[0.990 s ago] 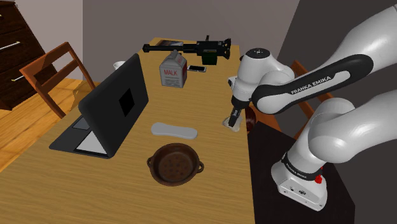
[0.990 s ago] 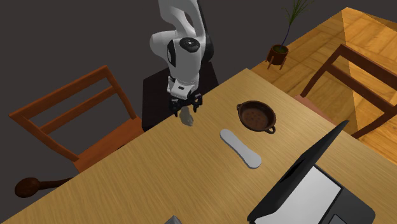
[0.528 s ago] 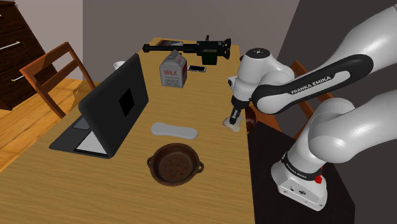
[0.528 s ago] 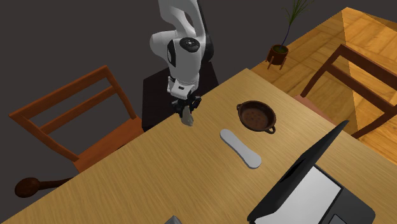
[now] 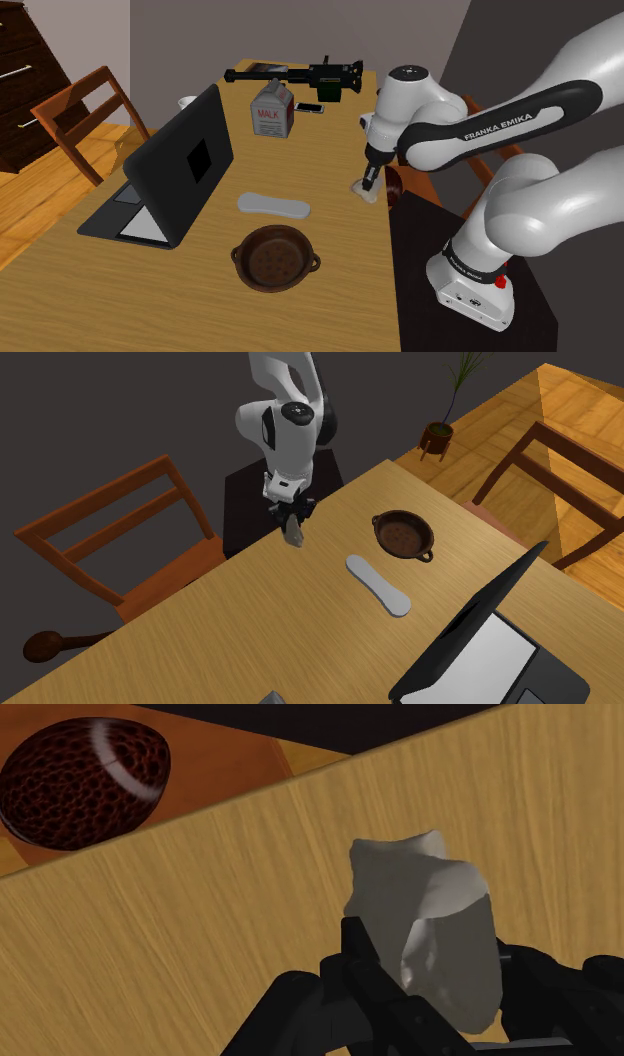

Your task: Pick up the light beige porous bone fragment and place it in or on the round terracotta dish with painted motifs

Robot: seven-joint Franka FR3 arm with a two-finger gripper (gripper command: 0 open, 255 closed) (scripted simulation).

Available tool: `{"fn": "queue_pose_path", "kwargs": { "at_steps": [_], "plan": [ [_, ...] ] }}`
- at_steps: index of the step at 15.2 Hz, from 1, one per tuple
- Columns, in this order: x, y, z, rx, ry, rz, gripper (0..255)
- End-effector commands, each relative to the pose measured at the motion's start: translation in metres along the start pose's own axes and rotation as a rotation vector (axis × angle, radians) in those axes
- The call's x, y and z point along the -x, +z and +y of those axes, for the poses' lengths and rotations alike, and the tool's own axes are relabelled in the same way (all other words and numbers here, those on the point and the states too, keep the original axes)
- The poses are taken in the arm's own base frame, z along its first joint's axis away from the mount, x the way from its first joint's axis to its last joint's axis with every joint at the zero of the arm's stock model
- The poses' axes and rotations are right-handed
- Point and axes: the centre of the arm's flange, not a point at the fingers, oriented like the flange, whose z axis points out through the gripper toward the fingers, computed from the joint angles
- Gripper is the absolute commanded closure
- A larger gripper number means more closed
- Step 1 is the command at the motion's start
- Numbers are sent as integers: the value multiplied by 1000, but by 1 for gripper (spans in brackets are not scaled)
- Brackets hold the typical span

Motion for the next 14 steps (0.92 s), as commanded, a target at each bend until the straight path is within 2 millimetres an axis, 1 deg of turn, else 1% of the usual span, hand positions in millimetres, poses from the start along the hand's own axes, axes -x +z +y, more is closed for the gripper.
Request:
{"fn": "queue_pose_path", "kwargs": {
  "at_steps": [1,14],
  "plan": [
    [-1,-11,1,0,0,0,255],
    [-5,-79,11,0,0,0,255]
  ]
}}
